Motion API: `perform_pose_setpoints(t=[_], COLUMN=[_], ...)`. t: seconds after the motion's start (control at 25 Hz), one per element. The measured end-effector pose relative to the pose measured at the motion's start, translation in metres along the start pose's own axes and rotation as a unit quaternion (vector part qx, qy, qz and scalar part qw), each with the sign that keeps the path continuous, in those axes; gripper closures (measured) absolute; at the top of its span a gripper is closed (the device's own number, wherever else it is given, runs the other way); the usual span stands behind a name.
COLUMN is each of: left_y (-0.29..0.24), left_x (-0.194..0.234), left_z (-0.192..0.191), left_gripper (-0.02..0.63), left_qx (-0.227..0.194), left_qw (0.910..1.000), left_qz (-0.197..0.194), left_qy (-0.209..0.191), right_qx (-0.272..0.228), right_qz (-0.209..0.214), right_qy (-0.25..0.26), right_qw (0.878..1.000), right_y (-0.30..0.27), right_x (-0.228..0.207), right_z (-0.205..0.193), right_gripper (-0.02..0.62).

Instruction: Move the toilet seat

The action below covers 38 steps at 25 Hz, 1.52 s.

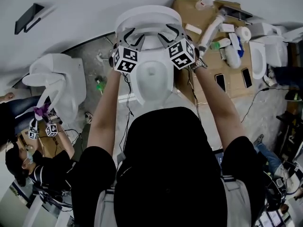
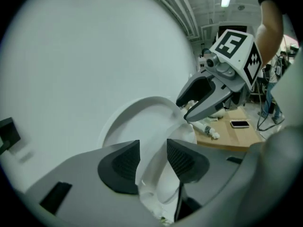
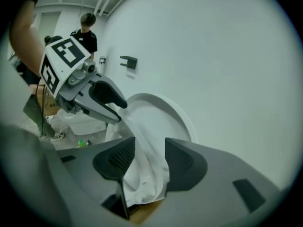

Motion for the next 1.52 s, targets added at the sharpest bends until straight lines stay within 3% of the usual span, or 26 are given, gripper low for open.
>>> perform_pose_setpoints(t=[0.12,0.32,0.56,0.68,1.08,1.52], left_y=[0.024,0.072,0.124,0.148,0.226,0.312], left_x=[-0.006,-0.011,-0.012,-0.016,-0.043,-0.065], left_z=[0.015,0.041,0.060,0.063,0.073,0.055], left_gripper=[0.423,0.433,0.495,0.506,0.566,0.595], left_qx=[-0.042,-0.113,-0.167,-0.185,-0.230,-0.234], left_qw=[0.9979,0.9845,0.9690,0.9629,0.9551,0.9552], left_qz=[0.011,0.035,0.058,0.058,0.069,0.098], left_qy=[0.047,0.130,0.173,0.188,0.174,0.153], right_qx=[-0.037,-0.117,-0.178,-0.200,-0.238,-0.258], right_qz=[0.002,-0.004,-0.021,-0.023,-0.022,-0.042], right_qy=[-0.067,-0.174,-0.210,-0.219,-0.218,-0.246], right_qw=[0.997,0.978,0.961,0.955,0.946,0.933], right_y=[0.020,0.060,0.106,0.127,0.204,0.271], right_x=[0.004,0.008,0.017,0.028,0.079,0.134], right_z=[0.007,0.022,0.042,0.052,0.072,0.079], right_gripper=[0.391,0.461,0.557,0.569,0.575,0.575])
Point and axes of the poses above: the fingertips, and each gripper's own axes: y backward along the fingers, x to its left, z out of its top, the point moved 1 cm from there along y, backward along the fingers, and after that the axes turned 1 degree about z, right-handed, at the moved point
